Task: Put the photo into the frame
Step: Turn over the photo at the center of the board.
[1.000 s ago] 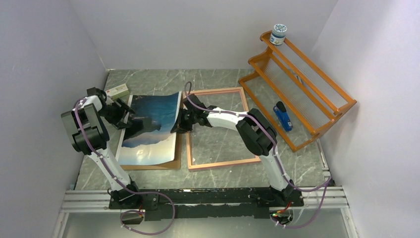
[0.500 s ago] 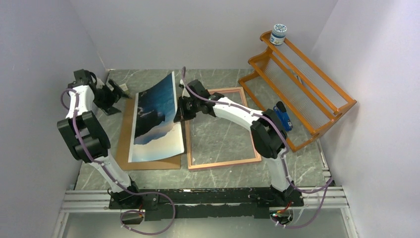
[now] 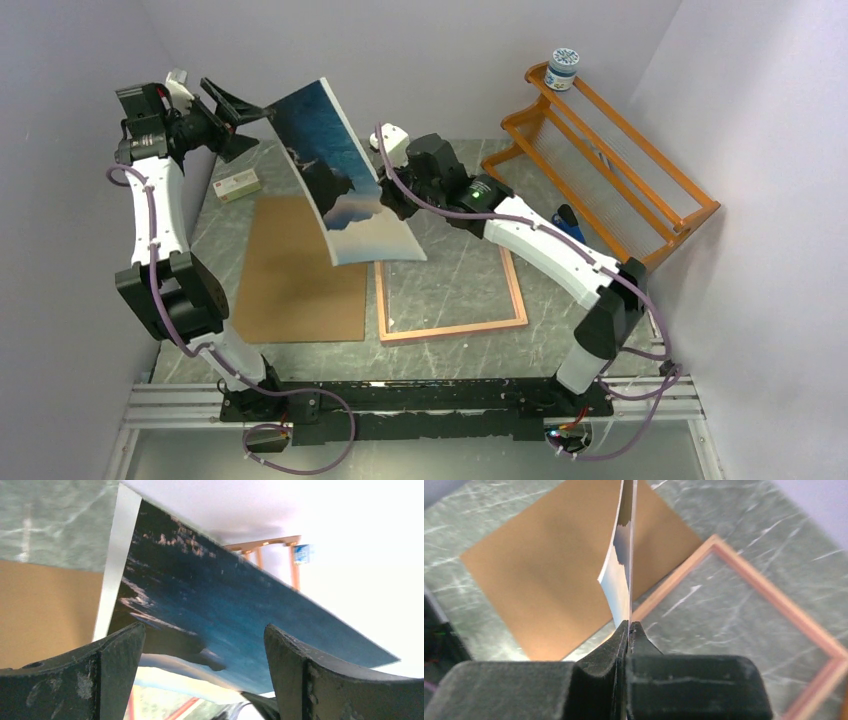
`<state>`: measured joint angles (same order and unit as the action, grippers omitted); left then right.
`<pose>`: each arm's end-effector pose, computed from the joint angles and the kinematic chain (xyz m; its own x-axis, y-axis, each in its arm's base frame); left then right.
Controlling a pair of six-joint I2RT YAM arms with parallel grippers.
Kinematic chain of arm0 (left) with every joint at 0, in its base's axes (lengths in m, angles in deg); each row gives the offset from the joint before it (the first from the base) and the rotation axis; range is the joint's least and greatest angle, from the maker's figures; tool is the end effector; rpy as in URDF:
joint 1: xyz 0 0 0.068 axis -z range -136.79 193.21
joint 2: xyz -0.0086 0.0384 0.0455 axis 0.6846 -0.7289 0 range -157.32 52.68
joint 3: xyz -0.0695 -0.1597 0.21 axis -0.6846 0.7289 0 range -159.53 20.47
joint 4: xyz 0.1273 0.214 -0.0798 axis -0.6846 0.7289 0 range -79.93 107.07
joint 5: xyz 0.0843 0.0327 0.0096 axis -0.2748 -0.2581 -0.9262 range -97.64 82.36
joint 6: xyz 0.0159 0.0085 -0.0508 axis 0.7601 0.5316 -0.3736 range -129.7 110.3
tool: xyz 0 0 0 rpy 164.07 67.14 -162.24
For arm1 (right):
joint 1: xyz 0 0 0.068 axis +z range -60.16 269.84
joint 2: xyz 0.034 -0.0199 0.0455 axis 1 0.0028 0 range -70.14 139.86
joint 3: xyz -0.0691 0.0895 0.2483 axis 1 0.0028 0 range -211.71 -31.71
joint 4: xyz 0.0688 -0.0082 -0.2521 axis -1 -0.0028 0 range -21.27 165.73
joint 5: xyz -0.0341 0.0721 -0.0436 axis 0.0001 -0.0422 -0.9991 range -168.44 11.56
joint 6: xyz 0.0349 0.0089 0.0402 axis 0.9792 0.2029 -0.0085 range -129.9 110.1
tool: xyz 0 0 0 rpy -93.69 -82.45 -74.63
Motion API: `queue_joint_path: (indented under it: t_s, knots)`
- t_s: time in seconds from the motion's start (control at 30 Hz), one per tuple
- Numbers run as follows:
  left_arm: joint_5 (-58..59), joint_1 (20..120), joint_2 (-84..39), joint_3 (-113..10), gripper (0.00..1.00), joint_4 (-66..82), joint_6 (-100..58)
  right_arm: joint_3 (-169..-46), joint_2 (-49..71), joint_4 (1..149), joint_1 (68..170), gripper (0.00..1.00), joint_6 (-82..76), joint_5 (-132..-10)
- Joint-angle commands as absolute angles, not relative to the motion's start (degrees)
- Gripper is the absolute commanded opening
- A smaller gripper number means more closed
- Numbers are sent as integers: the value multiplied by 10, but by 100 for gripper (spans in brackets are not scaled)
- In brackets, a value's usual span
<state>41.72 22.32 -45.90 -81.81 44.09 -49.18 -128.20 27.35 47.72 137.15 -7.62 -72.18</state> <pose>0.3684 0.1117 0.4012 -0.6055 -0.6744 -0.4226 -0.0069 0.5354 -0.8446 0.2657 0.2938 0.3779 -0.3603 -0.3321 -0.8717 -0.7816 0.6176 0.0877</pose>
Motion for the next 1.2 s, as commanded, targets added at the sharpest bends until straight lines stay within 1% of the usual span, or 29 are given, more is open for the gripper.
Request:
queue_joint_path:
  t_s: [0.0,0.13,0.17,0.27,0.4,0.5,0.6,0.7,0.8,0.9,1.0,1.1,1.17]
  knots:
    - [478,222,-417,-820,94,304,-687,-1268,236,520,1390,0,-208,-843]
    - [493,224,-395,-770,94,153,-827,-1244,223,557,1418,0,-273,-930]
    - [499,224,-393,-768,94,133,-843,-1236,218,571,1423,0,-288,-944]
    - [499,226,-381,-772,94,134,-853,-1215,207,606,1432,0,-327,-972]
    - [495,232,-355,-770,94,212,-819,-1190,192,655,1440,0,-366,-1005]
    - [507,233,-333,-751,91,293,-774,-1179,188,685,1442,0,-388,-1022]
    - [494,232,-308,-732,90,373,-705,-1179,188,696,1442,0,-396,-1027]
    - [440,232,-304,-744,89,488,-617,-1188,189,690,1442,0,-393,-1019]
    - [383,229,-302,-765,88,565,-563,-1192,186,689,1442,0,-386,-1021]
    - [296,227,-294,-800,88,621,-519,-1189,183,692,1442,0,-386,-1031]
    - [229,224,-285,-830,90,661,-500,-1189,186,699,1443,0,-392,-1059]
    - [234,220,-269,-820,90,672,-523,-1199,196,709,1442,0,-393,-1098]
    - [255,218,-250,-785,89,660,-567,-1211,206,716,1442,0,-395,-1119]
